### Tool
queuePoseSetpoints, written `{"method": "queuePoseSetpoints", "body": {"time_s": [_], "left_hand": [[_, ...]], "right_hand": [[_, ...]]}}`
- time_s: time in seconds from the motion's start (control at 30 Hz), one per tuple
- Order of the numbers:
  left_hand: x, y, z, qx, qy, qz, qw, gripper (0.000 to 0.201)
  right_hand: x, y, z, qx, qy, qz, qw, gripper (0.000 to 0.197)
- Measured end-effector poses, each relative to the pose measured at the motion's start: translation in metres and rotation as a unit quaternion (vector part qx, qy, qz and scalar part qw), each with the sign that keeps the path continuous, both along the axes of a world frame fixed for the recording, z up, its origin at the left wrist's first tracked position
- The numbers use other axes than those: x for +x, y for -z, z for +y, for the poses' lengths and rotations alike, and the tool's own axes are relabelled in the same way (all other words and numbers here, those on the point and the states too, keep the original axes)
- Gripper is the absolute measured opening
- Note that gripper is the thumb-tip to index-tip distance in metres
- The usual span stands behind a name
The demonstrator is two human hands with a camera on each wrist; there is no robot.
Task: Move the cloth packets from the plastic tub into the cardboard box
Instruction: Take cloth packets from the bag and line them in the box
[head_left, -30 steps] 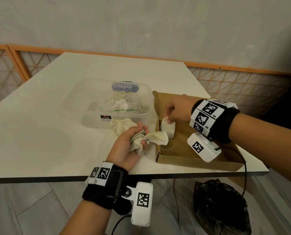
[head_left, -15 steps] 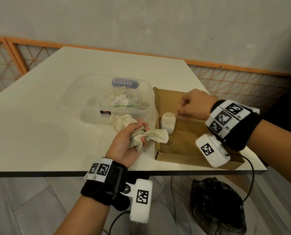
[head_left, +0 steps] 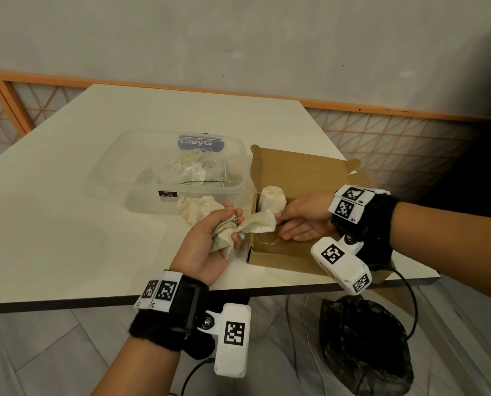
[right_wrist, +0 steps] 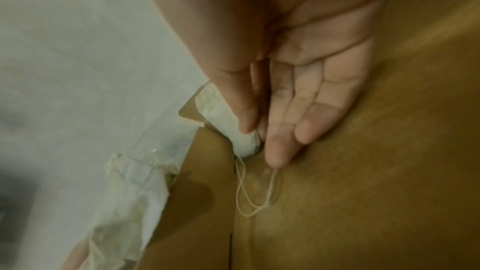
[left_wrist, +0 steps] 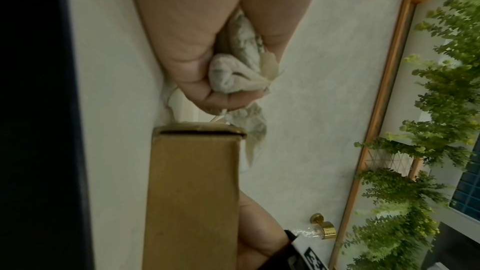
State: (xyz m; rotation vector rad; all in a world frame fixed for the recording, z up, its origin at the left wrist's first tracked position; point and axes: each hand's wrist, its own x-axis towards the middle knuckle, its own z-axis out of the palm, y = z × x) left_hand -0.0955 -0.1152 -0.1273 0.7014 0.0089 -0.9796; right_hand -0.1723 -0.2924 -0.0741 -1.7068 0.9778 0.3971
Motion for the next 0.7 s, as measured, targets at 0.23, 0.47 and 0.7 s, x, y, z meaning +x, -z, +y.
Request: {"method": "queuePoseSetpoints", "body": {"time_s": [0.23,0.47,0.7], "left_hand": [[0.0,-0.001,0.001,0.0,0.002,0.005,1.0,0.007],[-0.001,0.0,0.0,-0.004,0.008,0.001,1.0,0.004],[0.0,0.002,0.001,-0.019,0.006,0.001,1.0,0.007]], "right_hand": [[0.002,0.002,0.0,-0.026,-0.027,0.007,0.999,0.012],[0.005,0.009,-0.001,-0.049,-0.015,0.001,0.999,0.028],[-0.008,-0.031,0.005,-0.118,-0.081,-0.072,0.987,0.031]]}}
